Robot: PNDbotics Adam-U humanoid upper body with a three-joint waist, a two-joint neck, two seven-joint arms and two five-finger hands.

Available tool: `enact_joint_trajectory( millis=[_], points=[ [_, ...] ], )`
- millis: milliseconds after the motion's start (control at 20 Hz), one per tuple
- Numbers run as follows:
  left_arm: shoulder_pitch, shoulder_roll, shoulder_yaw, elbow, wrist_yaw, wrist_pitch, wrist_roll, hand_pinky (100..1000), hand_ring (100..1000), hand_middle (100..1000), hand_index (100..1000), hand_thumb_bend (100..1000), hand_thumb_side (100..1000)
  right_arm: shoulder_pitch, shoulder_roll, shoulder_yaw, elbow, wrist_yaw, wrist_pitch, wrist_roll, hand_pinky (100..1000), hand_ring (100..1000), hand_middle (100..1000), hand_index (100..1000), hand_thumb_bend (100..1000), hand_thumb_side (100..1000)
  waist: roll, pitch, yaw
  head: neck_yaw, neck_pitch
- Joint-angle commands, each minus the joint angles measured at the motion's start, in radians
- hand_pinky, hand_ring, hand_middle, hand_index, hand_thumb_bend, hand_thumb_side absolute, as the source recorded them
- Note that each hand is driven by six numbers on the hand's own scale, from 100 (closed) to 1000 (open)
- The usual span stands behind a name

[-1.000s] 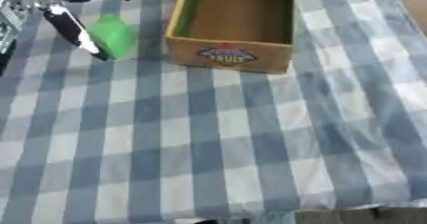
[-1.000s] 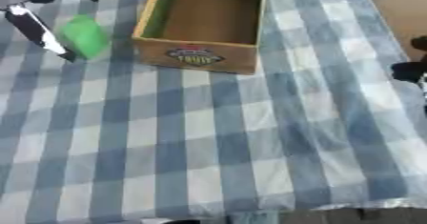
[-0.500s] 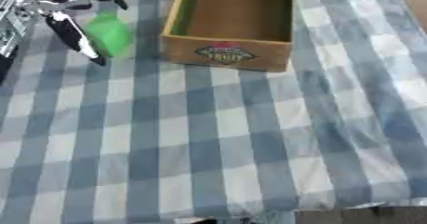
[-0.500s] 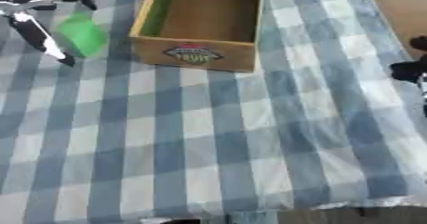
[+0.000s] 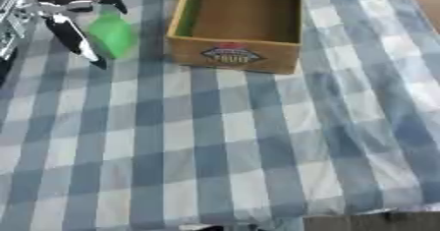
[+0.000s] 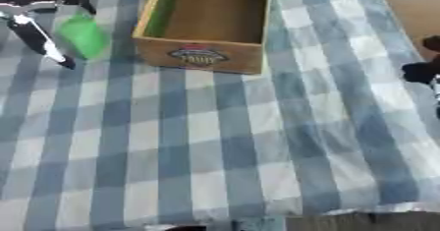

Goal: Pick up objects on the table and place them in the box.

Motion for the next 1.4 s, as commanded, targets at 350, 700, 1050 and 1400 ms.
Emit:
enact_joint_trajectory(
  millis=[350,700,1050,1400],
  points=[
    [-0.016,0.018,0.025,0.005,-0.017,0.022,0.033,740,709,646,773,752,403,-0.009,-0.016,0.000,-0.011,-0.003,-0.005,0.007,682,664,809,842,100,679,-0.010,-0.014,0.000,0.003,0.008],
    [-0.016,0.010,0.030,0.013,-0.045,0.034,0.067,724,681,613,746,718,391,-0.010,-0.012,0.001,-0.011,-0.003,-0.005,0.009,682,664,809,842,100,679,-0.012,-0.009,-0.002,0.003,0.005],
    [-0.017,0.004,0.031,0.018,-0.072,0.027,0.090,721,682,614,744,733,404,-0.011,-0.009,0.000,-0.011,-0.004,-0.005,0.011,682,664,809,842,100,679,-0.013,-0.003,-0.006,0.004,0.004],
    [-0.018,-0.002,0.032,0.029,-0.101,0.025,0.104,725,668,601,735,727,404,-0.013,-0.006,0.000,-0.011,-0.004,-0.005,0.012,682,664,809,843,100,680,-0.012,0.004,-0.011,0.004,0.004]
  ],
)
